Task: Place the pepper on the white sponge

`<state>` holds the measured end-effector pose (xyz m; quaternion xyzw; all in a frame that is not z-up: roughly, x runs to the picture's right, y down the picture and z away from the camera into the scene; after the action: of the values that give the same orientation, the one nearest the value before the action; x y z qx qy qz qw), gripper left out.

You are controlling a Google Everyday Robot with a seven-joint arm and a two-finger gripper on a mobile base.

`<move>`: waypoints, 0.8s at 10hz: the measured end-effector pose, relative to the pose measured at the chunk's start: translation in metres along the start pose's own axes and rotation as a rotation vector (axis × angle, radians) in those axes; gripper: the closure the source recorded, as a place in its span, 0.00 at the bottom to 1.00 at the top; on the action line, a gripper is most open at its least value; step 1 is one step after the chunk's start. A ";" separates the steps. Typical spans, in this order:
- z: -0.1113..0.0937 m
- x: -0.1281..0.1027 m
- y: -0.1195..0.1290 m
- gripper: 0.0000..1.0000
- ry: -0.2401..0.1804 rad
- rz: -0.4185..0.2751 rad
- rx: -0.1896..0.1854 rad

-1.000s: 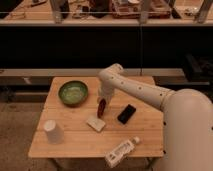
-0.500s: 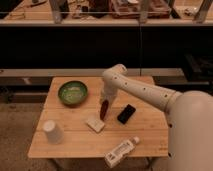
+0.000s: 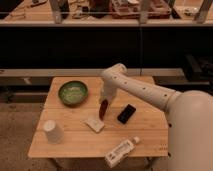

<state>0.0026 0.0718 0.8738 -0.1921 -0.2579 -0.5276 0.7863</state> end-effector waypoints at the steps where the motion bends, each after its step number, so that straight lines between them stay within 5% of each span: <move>1: -0.003 0.000 -0.003 0.98 -0.012 -0.007 0.015; 8: -0.003 -0.012 -0.015 1.00 -0.169 -0.052 0.082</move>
<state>-0.0151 0.0735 0.8644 -0.1968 -0.3493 -0.5187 0.7551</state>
